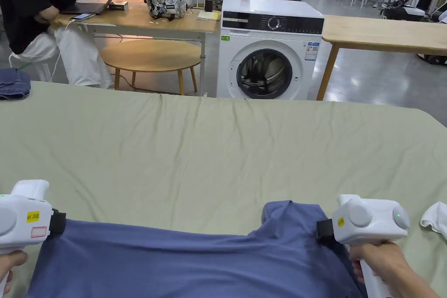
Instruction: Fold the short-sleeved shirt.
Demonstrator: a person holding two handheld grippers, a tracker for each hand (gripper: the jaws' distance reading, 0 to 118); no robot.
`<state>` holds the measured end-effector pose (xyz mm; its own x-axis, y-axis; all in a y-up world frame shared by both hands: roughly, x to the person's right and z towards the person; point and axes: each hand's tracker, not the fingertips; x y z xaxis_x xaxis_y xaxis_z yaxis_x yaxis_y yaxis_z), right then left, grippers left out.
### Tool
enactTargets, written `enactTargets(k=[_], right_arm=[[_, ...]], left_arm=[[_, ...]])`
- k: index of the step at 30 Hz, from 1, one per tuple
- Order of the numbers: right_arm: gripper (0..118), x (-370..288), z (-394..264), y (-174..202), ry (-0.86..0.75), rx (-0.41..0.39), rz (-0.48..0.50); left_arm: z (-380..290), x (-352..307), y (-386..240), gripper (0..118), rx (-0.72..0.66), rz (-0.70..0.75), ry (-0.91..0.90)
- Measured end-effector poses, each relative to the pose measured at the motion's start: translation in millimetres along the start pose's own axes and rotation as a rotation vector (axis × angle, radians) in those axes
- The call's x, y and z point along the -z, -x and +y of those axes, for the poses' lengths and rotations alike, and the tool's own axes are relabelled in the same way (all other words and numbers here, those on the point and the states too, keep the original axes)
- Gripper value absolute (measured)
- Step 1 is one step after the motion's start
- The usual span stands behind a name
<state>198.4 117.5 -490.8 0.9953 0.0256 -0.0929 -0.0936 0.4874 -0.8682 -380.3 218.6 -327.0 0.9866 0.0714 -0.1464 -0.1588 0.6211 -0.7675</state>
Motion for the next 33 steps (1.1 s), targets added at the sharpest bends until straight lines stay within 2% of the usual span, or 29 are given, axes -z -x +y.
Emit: enactTargets(k=[3, 4, 5, 6, 7, 8, 14, 17, 21, 24, 33], right_arm=[[73, -9.2, 0.0, 3.9, 0.002, -0.008, -0.009], [67, -11.4, -0.1, 5.7, -0.011, -0.012, -0.019], [53, -11.0, 1.8, 6.5, -0.024, -0.035, -0.043], [33, -12.2, 0.8, 7.5, -0.037, -0.056, -0.064], [6, -14.1, -1.1, 6.8, -0.038, -0.055, -0.049], [0, -17.2, -3.7, 4.5, -0.044, -0.051, -0.044], [0, -73.7, -26.9, 9.1, -0.134, 0.007, 0.031], [0, -96.8, -36.3, 8.9, -0.182, -0.011, 0.022], [0, -135.0, -52.8, 5.8, -0.243, 0.016, 0.037], [0, -165.3, -68.1, 4.5, -0.276, 0.009, 0.042], [0, -203.0, -120.1, -12.7, -0.312, -0.023, 0.011]], left_arm=[[-0.1, -1.3, -2.0, 0, -0.001, 0.001, 0.0], [-1.3, -1.7, -3.6, 0, 0.0, 0.001, 0.0], [-2.2, -1.5, -5.2, 0, 0.0, 0.0, -0.001], [-3.3, -1.7, -6.9, 0, 0.001, 0.002, -0.001], [-4.6, -2.0, -8.0, 0, 0.001, 0.002, -0.003], [-5.5, -2.5, -8.5, 0, -0.002, 0.002, -0.002], [-13.2, -15.6, -4.0, 0, -0.02, -0.007, -0.02], [-17.6, -28.8, 1.8, 0, -0.043, -0.024, -0.04], [-26.9, -52.9, 7.6, 0, -0.049, -0.032, -0.07], [-34.9, -71.2, 11.7, 0, -0.056, -0.04, -0.094], [-73.2, -124.5, 17.5, 0, -0.028, -0.078, -0.129]])
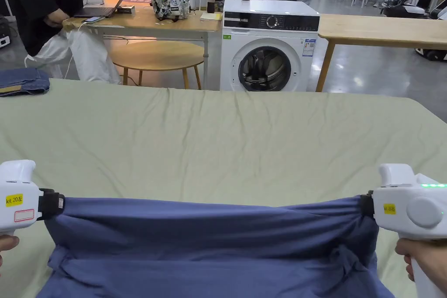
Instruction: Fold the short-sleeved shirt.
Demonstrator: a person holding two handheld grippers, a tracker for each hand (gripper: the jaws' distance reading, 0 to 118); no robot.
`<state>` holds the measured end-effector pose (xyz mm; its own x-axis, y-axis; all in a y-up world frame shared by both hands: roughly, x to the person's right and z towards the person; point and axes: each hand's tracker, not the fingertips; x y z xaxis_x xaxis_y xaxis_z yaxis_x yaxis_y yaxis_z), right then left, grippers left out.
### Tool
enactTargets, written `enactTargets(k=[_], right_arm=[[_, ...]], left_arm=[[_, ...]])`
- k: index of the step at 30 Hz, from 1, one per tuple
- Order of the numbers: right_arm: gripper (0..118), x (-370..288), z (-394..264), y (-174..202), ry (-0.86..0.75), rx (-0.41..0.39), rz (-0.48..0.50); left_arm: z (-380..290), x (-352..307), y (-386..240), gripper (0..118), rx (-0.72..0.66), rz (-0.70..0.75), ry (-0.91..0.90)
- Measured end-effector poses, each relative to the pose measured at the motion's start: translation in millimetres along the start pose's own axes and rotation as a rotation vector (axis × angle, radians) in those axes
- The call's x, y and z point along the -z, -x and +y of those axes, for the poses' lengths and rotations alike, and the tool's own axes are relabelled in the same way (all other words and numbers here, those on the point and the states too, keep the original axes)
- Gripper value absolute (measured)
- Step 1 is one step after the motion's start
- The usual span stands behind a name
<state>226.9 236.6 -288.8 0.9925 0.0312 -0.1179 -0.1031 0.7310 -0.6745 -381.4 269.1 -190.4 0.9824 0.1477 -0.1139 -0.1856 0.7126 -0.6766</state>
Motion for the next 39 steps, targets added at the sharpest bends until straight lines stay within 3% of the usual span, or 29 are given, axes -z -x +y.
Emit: enactTargets(k=[8, 17, 26, 32, 33, 35, 36, 37, 38, 39], right_arm=[[0, -29.0, -65.6, -3.5, 0.123, -0.046, -0.005], [0, -14.0, -121.1, -5.9, 0.309, -0.088, -0.027], [0, 12.4, -139.3, -7.2, 0.356, -0.091, -0.049], [2, 3.1, -135.6, -1.3, 0.336, -0.094, -0.069], [6, -3.2, -130.3, -1.1, 0.327, -0.081, -0.072], [39, -13.7, -120.1, 1.1, 0.285, -0.057, -0.138], [61, -18.9, -112.4, -1.1, 0.235, -0.056, -0.141], [79, -26.1, -105.6, -0.1, 0.182, -0.05, -0.136], [80, -30.5, -99.5, 1.7, 0.149, -0.043, -0.129], [80, -34.6, -92.5, 5.0, 0.107, -0.03, -0.123]], left_arm=[[-56.6, -22.7, 5.2, 0, -0.004, -0.025, 0.104], [-114.6, 8.6, 12.0, 0, 0.001, 0.012, 0.335], [-124.5, 24.3, 4.6, 0, 0.053, 0.063, 0.352], [-121.2, 15.9, 8.9, 0, -0.03, 0.059, 0.314], [-118.4, 10.4, 7.2, 0, -0.041, 0.057, 0.3], [-110.7, 0.7, 0.2, 7, -0.03, 0.075, 0.238], [-106.0, -6.0, -4.4, 19, -0.021, 0.083, 0.189], [-100.4, -12.6, -8.3, 40, -0.022, 0.077, 0.153], [-94.9, -17.3, -11.2, 52, -0.029, 0.061, 0.12], [-88.4, -23.9, -15.0, 55, -0.039, 0.034, 0.065]])
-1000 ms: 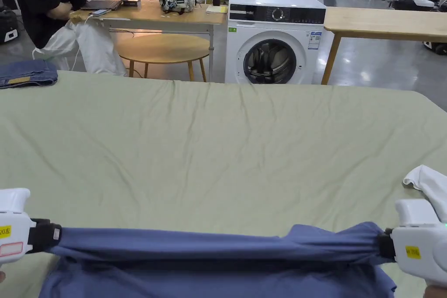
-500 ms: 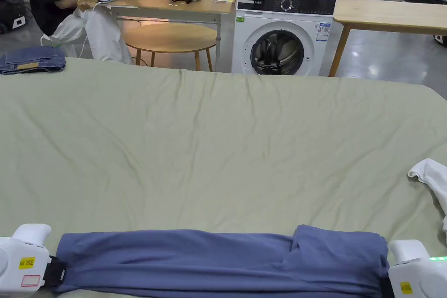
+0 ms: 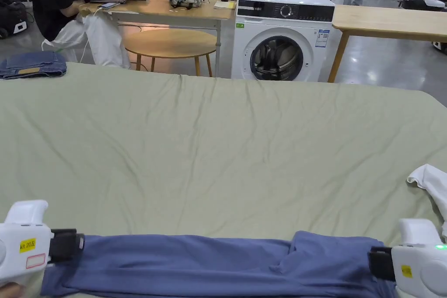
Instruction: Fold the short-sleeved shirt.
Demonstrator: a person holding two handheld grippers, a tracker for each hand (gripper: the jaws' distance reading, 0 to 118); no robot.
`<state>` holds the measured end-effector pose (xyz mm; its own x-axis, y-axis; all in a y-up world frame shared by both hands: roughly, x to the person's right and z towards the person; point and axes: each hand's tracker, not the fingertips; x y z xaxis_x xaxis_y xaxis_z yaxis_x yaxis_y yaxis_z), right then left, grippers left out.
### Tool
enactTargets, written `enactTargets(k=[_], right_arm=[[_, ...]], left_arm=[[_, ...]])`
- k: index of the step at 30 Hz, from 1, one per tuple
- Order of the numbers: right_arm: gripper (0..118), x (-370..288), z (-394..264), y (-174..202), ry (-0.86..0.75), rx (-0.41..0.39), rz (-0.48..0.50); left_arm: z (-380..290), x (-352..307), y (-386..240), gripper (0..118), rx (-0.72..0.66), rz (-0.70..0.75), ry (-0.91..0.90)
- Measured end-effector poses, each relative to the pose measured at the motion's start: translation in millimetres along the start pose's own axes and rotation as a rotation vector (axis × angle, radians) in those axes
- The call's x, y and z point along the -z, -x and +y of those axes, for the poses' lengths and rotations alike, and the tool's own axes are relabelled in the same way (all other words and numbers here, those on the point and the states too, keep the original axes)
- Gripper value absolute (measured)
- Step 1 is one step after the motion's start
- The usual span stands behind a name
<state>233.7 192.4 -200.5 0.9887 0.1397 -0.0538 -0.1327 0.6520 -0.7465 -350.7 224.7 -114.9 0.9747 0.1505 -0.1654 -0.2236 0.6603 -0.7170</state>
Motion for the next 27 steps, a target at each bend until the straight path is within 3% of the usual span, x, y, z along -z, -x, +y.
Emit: enactTargets(k=[7, 10, 11, 13, 15, 16, 19, 27], right_arm=[[78, -21.5, 23.0, 46.1, -0.393, 0.075, 0.059], [51, -40.9, 33.3, 72.1, -0.519, 0.099, 0.08], [45, -42.9, 35.3, 78.4, -0.551, 0.104, 0.089], [29, -47.8, 40.4, 92.9, -0.615, 0.123, 0.096], [26, -52.7, 42.3, 103.4, -0.682, 0.137, 0.101], [15, -53.6, 43.7, 108.1, -0.701, 0.146, 0.095], [0, -55.9, 46.9, 119.3, -0.73, 0.163, 0.083], [0, -57.2, 45.2, 130.7, -0.757, 0.15, 0.092]], left_arm=[[10.6, -27.0, -41.0, 55, 0.062, 0.032, -0.401], [12.9, -30.8, -61.4, 55, 0.096, 0.039, -0.477], [12.6, -31.5, -68.0, 52, 0.105, 0.056, -0.498], [5.0, -36.2, -82.1, 33, 0.122, 0.112, -0.624], [5.7, -32.4, -85.8, 29, 0.15, 0.155, -0.695], [3.4, -33.8, -89.1, 19, 0.153, 0.163, -0.724], [0.8, -34.5, -96.2, 0, 0.159, 0.183, -0.764], [1.5, -38.6, -72.5, 0, 0.092, 0.139, -0.701]])
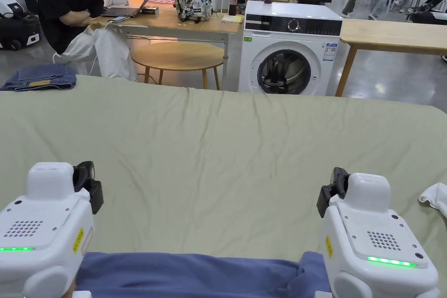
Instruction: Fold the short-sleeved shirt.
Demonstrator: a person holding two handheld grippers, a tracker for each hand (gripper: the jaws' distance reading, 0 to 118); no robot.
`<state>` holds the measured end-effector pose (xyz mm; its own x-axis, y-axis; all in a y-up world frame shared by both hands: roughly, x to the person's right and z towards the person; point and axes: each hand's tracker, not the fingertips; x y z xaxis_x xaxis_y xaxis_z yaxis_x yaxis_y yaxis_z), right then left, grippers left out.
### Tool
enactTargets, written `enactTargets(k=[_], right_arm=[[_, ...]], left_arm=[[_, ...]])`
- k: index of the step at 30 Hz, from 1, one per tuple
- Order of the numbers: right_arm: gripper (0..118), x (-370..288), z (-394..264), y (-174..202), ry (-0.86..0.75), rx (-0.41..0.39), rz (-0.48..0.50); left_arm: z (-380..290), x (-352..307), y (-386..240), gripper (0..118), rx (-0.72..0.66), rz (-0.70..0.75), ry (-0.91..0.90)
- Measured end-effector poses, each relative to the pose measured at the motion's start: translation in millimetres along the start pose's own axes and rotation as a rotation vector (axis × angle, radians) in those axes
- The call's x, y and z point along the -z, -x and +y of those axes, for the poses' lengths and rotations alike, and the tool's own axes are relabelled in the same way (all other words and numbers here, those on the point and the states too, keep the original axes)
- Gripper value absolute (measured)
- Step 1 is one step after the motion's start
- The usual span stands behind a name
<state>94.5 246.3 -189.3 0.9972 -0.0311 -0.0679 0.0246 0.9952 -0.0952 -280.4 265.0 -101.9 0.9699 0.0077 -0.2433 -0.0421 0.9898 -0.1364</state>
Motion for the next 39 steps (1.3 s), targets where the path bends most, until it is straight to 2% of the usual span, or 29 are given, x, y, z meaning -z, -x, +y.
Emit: enactTargets(k=[6, 8, 11, 14, 17, 18, 19, 20, 21, 22, 25, 29, 31, 32, 33, 34, 35, 36, 37, 39], right_arm=[[0, -1.2, -6.6, 3.2, 0.002, -0.035, 0.018], [0, 0.8, -9.2, 4.5, 0.012, -0.056, 0.026], [0, 4.6, -14.4, 4.4, 0.033, -0.066, 0.035], [0, 9.2, -20.4, 4.0, 0.06, -0.072, 0.04], [0, 12.6, -25.6, 4.1, 0.086, -0.071, 0.047], [0, 12.4, -27.6, 3.8, 0.094, -0.071, 0.05], [0, 12.8, -29.1, 3.8, 0.1, -0.073, 0.052], [0, 13.3, -30.7, 3.9, 0.106, -0.076, 0.054], [0, 13.4, -32.4, 4.0, 0.111, -0.08, 0.054], [0, 13.1, -34.0, 3.7, 0.115, -0.084, 0.055], [0, 14.4, -36.9, 3.4, 0.129, -0.089, 0.059], [0, 14.1, -39.5, 3.4, 0.142, -0.09, 0.056], [0, 13.4, -40.3, 3.4, 0.146, -0.088, 0.055], [0, 13.4, -40.6, 3.4, 0.148, -0.09, 0.055], [0, 13.3, -41.0, 3.5, 0.15, -0.095, 0.056], [0, 13.0, -41.6, 3.6, 0.151, -0.098, 0.057], [0, 13.0, -41.7, 3.6, 0.153, -0.101, 0.057], [0, 13.1, -41.5, 3.5, 0.154, -0.103, 0.059], [0, 13.0, -41.3, 3.4, 0.154, -0.106, 0.059], [0, 12.7, -40.7, 3.1, 0.15, -0.109, 0.059]], left_arm=[[-6.6, 12.4, 69.8, 0, -0.149, -0.077, 0.277], [-15.6, 27.1, 102.0, 0, -0.232, -0.157, 0.461], [-40.1, 46.4, 144.7, 0, -0.283, -0.247, 0.625], [-67.9, 64.5, 180.2, 0, -0.41, -0.337, 0.747], [-93.0, 76.6, 202.5, 10, -0.522, -0.376, 0.837], [-100.8, 81.2, 209.6, 10, -0.546, -0.389, 0.855], [-94.7, 66.5, 188.8, 29, -0.587, -0.397, 0.87], [-99.8, 67.3, 193.0, 58, -0.611, -0.405, 0.869], [-105.7, 70.3, 198.2, 82, -0.663, -0.455, 0.863], [-112.1, 74.7, 201.1, 89, -0.704, -0.495, 0.879], [-135.3, 85.8, 199.6, 89, -0.803, -0.583, 0.932], [-149.2, 94.5, 177.5, 89, -0.821, -0.708, 0.911], [-145.4, 88.7, 163.2, 87, -0.865, -0.671, 0.883], [-146.5, 89.9, 160.6, 81, -0.88, -0.652, 0.885], [-149.6, 91.2, 157.3, 68, -0.894, -0.615, 0.891], [-152.1, 91.9, 154.3, 40, -0.879, -0.541, 0.917], [-164.0, 103.8, 170.7, 18, -0.855, -0.513, 0.932], [-166.0, 100.7, 172.8, 10, -0.87, -0.533, 0.921], [-162.5, 98.3, 172.0, 9, -0.911, -0.564, 0.892], [-149.4, 87.5, 161.5, 6, -0.878, -0.542, 0.897]])
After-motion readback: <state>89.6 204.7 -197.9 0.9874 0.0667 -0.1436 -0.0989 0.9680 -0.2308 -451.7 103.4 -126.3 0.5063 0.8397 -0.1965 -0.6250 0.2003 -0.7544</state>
